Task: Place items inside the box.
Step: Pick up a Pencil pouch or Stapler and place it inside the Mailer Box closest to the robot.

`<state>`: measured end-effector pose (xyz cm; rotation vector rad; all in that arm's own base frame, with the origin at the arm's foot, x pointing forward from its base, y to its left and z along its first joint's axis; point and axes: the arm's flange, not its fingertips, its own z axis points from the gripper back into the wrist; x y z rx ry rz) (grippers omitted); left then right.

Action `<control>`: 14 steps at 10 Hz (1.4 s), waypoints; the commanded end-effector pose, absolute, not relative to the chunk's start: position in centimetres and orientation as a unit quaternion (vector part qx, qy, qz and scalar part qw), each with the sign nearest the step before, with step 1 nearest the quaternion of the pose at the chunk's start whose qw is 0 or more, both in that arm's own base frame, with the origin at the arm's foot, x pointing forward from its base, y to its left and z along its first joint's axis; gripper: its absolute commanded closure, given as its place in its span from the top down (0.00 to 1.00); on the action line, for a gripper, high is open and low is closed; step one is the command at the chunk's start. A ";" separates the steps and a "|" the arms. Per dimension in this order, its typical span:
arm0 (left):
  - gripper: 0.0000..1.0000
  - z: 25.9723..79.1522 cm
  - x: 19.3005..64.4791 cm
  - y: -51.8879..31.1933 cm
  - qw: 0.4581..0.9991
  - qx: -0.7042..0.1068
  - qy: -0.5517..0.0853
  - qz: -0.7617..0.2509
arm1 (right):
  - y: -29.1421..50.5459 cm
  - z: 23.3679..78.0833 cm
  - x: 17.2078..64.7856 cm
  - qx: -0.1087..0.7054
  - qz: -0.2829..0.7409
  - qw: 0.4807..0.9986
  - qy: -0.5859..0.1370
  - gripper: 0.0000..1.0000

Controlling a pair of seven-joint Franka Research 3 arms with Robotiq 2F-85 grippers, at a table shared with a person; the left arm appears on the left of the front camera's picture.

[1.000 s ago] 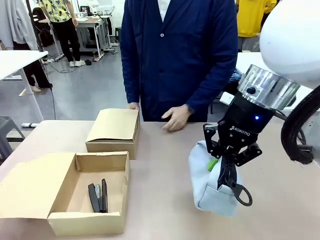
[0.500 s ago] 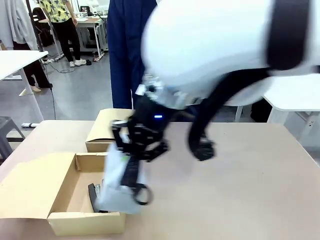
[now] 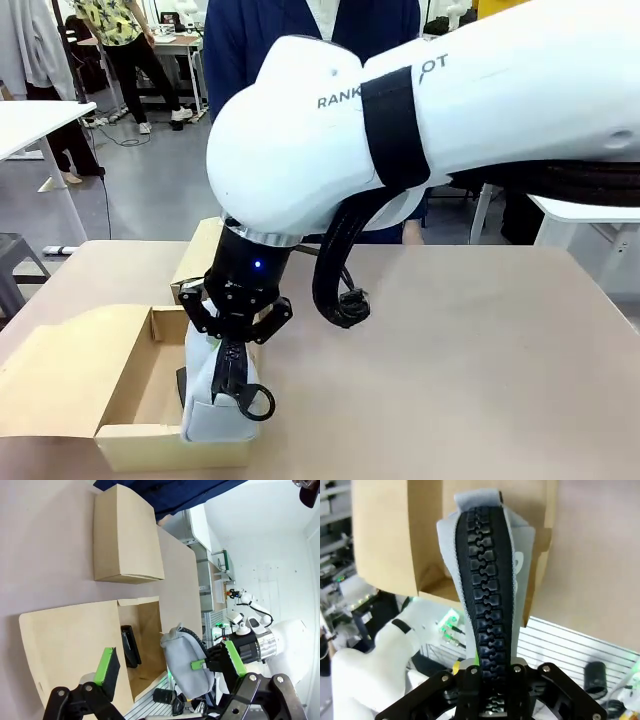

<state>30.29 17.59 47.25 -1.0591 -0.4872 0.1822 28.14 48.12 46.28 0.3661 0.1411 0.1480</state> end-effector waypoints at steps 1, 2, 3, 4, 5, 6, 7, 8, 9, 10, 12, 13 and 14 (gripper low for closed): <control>1.00 47.3 30.3 17.6 0.824 -0.507 -0.239 0.081 | 45.4 47.2 26.1 0.203 0.018 0.978 0.040 0.07; 1.00 47.3 30.3 17.6 0.824 -0.507 -0.239 0.081 | 45.7 47.3 25.6 0.222 -0.013 0.975 -0.004 0.07; 1.00 47.3 30.3 17.6 0.824 -0.507 -0.239 0.081 | 47.8 47.2 26.2 0.239 -0.026 0.970 -0.047 0.07; 1.00 47.3 30.3 17.6 0.824 -0.507 -0.239 0.081 | 50.2 47.5 26.9 0.255 -0.012 0.965 -0.060 0.07; 1.00 47.3 30.3 17.6 0.824 -0.507 -0.239 0.081 | 51.9 48.0 27.5 0.250 -0.024 0.964 -0.088 0.07; 1.00 47.3 30.3 17.6 0.824 -0.507 -0.239 0.081 | 53.3 47.8 28.0 0.242 -0.024 0.966 -0.084 0.07; 1.00 47.3 30.3 17.6 0.824 -0.507 -0.239 0.081 | 54.5 46.8 28.5 0.244 -0.022 0.966 -0.078 0.07; 1.00 47.3 30.3 17.6 0.824 -0.507 -0.239 0.081 | 55.5 45.7 28.9 0.251 -0.021 0.965 -0.070 0.07; 1.00 47.3 30.3 17.6 0.824 -0.507 -0.239 0.081 | 56.7 44.4 29.3 0.250 -0.018 0.964 -0.093 0.07; 1.00 47.3 30.3 17.6 0.824 -0.507 -0.239 0.081 | 57.9 43.3 29.4 0.247 -0.002 0.965 -0.084 0.07; 1.00 47.3 30.3 17.6 0.824 -0.507 -0.239 0.081 | 58.7 41.3 29.5 0.182 -0.017 0.979 -0.093 0.07; 1.00 47.3 30.3 17.6 0.824 -0.507 -0.239 0.081 | 58.6 40.6 29.5 0.179 -0.014 0.980 -0.081 0.07; 1.00 47.3 30.3 17.6 0.824 -0.507 -0.239 0.081 | 58.7 39.7 29.3 0.186 0.001 0.981 -0.051 0.07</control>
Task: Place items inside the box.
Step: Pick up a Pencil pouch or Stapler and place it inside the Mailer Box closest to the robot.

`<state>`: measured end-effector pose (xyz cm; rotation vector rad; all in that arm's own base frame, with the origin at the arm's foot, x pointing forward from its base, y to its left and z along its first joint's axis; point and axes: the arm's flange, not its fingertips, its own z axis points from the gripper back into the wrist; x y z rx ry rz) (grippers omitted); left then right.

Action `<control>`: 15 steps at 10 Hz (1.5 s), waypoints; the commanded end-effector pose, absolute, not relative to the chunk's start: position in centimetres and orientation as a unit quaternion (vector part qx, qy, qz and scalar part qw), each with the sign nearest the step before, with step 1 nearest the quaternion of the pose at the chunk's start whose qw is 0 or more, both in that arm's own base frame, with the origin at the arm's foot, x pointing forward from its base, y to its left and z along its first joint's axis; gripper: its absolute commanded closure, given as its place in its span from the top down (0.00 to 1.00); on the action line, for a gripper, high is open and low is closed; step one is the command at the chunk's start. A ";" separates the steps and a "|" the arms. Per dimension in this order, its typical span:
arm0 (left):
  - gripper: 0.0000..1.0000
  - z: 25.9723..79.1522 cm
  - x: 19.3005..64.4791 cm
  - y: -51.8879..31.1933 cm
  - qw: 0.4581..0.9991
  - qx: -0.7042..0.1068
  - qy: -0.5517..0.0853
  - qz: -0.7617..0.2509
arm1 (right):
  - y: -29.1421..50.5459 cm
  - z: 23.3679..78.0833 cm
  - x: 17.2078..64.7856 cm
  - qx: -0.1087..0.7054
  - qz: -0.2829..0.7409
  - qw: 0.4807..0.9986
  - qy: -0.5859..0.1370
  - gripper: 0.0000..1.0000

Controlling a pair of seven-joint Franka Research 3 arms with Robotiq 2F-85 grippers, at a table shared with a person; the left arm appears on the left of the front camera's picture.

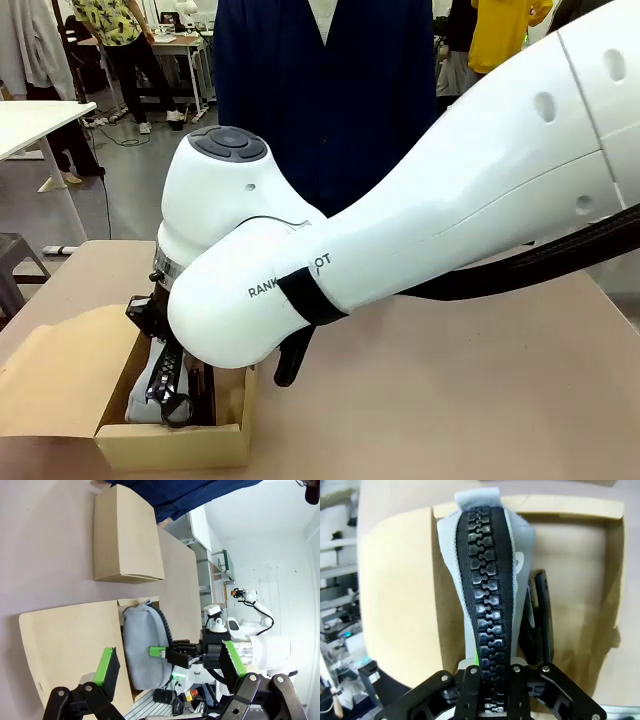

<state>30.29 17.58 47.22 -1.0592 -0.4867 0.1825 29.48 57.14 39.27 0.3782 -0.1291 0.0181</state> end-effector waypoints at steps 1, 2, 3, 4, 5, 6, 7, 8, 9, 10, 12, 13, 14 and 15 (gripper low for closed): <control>1.00 47.3 30.3 17.6 0.824 -0.507 -0.239 0.081 | 58.3 38.7 29.2 0.173 0.001 0.984 -0.040 0.07; 1.00 47.3 30.3 17.6 0.824 -0.507 -0.239 0.081 | 57.6 38.5 29.4 0.177 -0.005 0.983 -0.039 0.07; 1.00 47.3 30.3 17.6 0.824 -0.507 -0.239 0.081 | 57.1 38.6 29.5 0.189 -0.006 0.981 -0.030 0.07; 1.00 47.3 30.3 17.6 0.824 -0.507 -0.239 0.081 | 56.8 38.5 29.7 0.192 -0.008 0.981 -0.032 0.07; 1.00 47.3 30.3 17.6 0.824 -0.507 -0.239 0.081 | 56.8 38.3 29.8 0.197 -0.002 0.980 -0.020 0.23; 1.00 47.3 30.3 17.6 0.824 -0.507 -0.239 0.081 | 56.9 38.1 29.8 0.191 0.005 0.981 -0.017 0.67; 1.00 47.3 30.3 17.6 0.824 -0.507 -0.239 0.081 | 56.8 38.1 29.8 0.189 0.007 0.982 -0.018 0.83; 1.00 47.3 30.3 17.6 0.824 -0.507 -0.239 0.081 | 56.6 38.2 29.8 0.193 0.004 0.981 -0.020 1.00; 1.00 47.3 30.3 17.6 0.824 -0.507 -0.239 0.081 | 56.5 38.3 29.8 0.198 0.007 0.980 -0.020 1.00; 1.00 47.3 30.3 17.6 0.824 -0.507 -0.239 0.081 | 56.4 38.4 29.8 0.202 0.010 0.979 -0.020 1.00; 1.00 47.3 30.3 17.6 0.824 -0.507 -0.239 0.081 | 56.2 38.5 29.8 0.214 0.016 0.976 -0.020 1.00; 1.00 47.3 30.3 17.6 0.824 -0.507 -0.239 0.081 | 55.6 38.9 29.9 0.226 0.013 0.974 -0.019 1.00; 1.00 47.3 30.3 17.6 0.824 -0.507 -0.239 0.081 | 54.2 39.8 30.0 0.242 0.006 0.970 -0.024 1.00; 1.00 47.3 30.3 17.6 0.824 -0.507 -0.239 0.081 | 52.0 41.2 30.0 0.265 0.002 0.964 -0.029 1.00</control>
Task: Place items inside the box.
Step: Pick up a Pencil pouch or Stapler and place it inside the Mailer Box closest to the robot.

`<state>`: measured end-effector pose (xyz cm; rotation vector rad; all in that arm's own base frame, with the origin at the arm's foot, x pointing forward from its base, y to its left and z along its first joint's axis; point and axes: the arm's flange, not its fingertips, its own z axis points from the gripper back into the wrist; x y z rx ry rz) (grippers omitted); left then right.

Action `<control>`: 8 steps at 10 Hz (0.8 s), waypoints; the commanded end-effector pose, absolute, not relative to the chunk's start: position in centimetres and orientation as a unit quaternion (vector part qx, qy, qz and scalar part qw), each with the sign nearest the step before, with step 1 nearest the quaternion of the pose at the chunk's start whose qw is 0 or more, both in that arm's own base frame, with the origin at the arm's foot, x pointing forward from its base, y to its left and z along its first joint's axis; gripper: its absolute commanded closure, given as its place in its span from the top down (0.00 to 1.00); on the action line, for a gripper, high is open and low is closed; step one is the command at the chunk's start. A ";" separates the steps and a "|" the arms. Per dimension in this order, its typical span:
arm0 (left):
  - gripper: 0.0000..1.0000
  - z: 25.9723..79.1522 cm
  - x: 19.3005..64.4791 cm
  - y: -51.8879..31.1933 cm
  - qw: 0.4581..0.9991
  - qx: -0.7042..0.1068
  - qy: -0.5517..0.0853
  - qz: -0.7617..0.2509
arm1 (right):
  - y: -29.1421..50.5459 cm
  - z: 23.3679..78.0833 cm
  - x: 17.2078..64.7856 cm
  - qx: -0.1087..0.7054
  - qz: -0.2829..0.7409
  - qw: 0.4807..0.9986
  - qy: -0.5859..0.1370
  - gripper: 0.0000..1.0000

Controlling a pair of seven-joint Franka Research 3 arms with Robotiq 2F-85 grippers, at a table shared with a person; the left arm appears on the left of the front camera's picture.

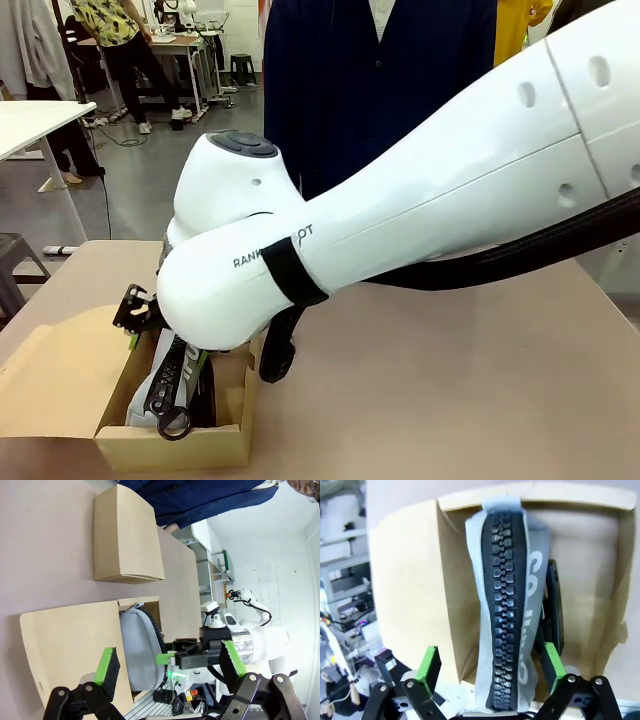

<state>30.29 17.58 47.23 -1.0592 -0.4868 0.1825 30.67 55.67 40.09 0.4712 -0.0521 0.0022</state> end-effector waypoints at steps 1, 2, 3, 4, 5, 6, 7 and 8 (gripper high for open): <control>1.00 47.3 30.3 17.6 0.824 -0.507 -0.239 0.081 | 48.1 43.2 29.8 0.279 -0.002 0.960 -0.033 1.00; 1.00 47.3 30.3 17.6 0.824 -0.507 -0.239 0.081 | 42.8 45.4 29.2 0.287 0.030 0.958 -0.010 1.00; 1.00 47.3 30.3 17.6 0.824 -0.507 -0.239 0.081 | 36.9 47.3 27.8 0.303 0.044 0.952 0.026 1.00; 1.00 47.3 30.3 17.6 0.824 -0.507 -0.239 0.081 | 32.3 48.9 24.7 0.311 0.050 0.949 0.024 1.00; 1.00 47.3 30.3 17.6 0.824 -0.507 -0.239 0.081 | 31.2 49.2 22.5 0.295 0.042 0.955 0.007 1.00; 1.00 47.3 30.3 17.6 0.824 -0.507 -0.239 0.081 | 42.7 47.2 27.9 0.304 0.028 0.952 -0.004 1.00; 1.00 47.3 30.3 17.6 0.824 -0.507 -0.239 0.081 | 42.7 47.2 27.9 0.304 0.028 0.952 -0.004 1.00; 1.00 47.3 30.3 17.6 0.824 -0.507 -0.239 0.081 | 42.7 47.2 27.9 0.304 0.028 0.952 -0.004 1.00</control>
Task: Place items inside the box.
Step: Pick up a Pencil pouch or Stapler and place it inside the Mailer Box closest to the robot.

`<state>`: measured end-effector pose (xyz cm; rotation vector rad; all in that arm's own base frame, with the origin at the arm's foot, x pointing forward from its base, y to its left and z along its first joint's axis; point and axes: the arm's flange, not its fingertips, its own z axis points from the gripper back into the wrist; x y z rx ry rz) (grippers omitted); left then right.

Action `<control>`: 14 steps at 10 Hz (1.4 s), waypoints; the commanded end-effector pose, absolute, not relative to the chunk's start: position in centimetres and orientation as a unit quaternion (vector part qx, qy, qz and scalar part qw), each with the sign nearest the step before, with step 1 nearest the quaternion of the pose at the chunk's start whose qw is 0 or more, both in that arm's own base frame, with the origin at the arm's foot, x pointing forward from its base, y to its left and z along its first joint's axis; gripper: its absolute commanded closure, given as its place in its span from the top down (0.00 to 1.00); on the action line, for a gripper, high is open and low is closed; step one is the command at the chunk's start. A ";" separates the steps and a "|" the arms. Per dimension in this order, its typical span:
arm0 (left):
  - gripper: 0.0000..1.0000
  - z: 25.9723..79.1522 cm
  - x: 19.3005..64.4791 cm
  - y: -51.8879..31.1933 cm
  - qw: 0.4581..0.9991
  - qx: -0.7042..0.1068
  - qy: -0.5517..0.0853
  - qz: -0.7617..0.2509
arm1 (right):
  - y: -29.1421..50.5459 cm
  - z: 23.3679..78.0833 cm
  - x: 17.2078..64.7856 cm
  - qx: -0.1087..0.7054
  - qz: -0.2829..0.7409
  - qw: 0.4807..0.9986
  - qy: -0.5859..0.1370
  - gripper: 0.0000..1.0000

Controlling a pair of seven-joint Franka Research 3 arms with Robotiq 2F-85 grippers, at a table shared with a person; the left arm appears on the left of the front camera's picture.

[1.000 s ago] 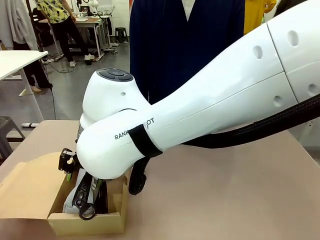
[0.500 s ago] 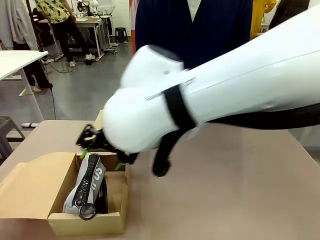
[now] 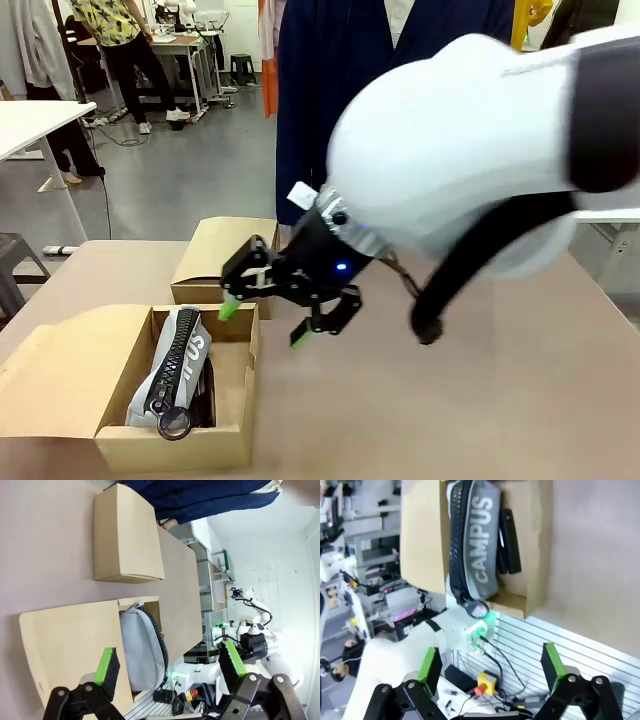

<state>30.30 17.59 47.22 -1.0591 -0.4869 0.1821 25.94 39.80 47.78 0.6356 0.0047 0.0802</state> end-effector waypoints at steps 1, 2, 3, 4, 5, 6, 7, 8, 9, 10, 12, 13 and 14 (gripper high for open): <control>1.00 47.3 30.3 17.6 0.824 -0.507 -0.239 0.081 | 37.9 48.7 25.0 0.313 0.040 0.949 0.002 1.00; 1.00 47.3 30.3 17.6 0.824 -0.507 -0.239 0.081 | 37.3 48.4 26.5 0.318 0.046 0.947 0.015 1.00; 1.00 47.3 30.3 17.6 0.824 -0.507 -0.239 0.081 | 33.5 49.8 27.6 0.376 0.032 0.926 0.000 1.00; 1.00 47.3 30.3 17.6 0.824 -0.507 -0.239 0.081 | 28.8 50.8 28.0 0.416 0.018 0.909 -0.009 1.00; 1.00 47.3 30.3 17.6 0.824 -0.507 -0.239 0.081 | 22.3 51.6 28.0 0.457 0.012 0.890 0.000 1.00; 1.00 47.3 30.3 17.6 0.824 -0.507 -0.239 0.081 | 16.7 51.5 28.0 0.511 -0.019 0.854 0.099 1.00; 1.00 47.3 30.3 17.6 0.824 -0.507 -0.239 0.081 | 11.9 51.1 27.8 0.551 -0.068 0.825 0.106 1.00; 1.00 47.3 30.3 17.6 0.824 -0.507 -0.239 0.081 | 7.9 50.9 26.9 0.574 -0.071 0.810 0.102 1.00; 1.00 47.3 30.3 17.6 0.824 -0.507 -0.239 0.081 | 3.1 50.7 25.5 0.616 -0.072 0.779 0.088 1.00; 1.00 47.3 30.3 17.6 0.824 -0.507 -0.239 0.081 | -1.1 49.9 23.9 0.662 -0.061 0.743 0.078 1.00; 1.00 47.3 30.3 17.6 0.824 -0.507 -0.239 0.081 | -8.8 43.9 21.2 0.700 -0.082 0.706 0.070 1.00; 1.00 47.3 30.3 17.6 0.824 -0.507 -0.239 0.081 | -9.7 40.4 19.1 0.690 -0.061 0.718 0.071 1.00; 1.00 47.3 30.3 17.6 0.824 -0.507 -0.239 0.081 | -8.9 37.9 16.9 0.657 -0.016 0.750 0.075 1.00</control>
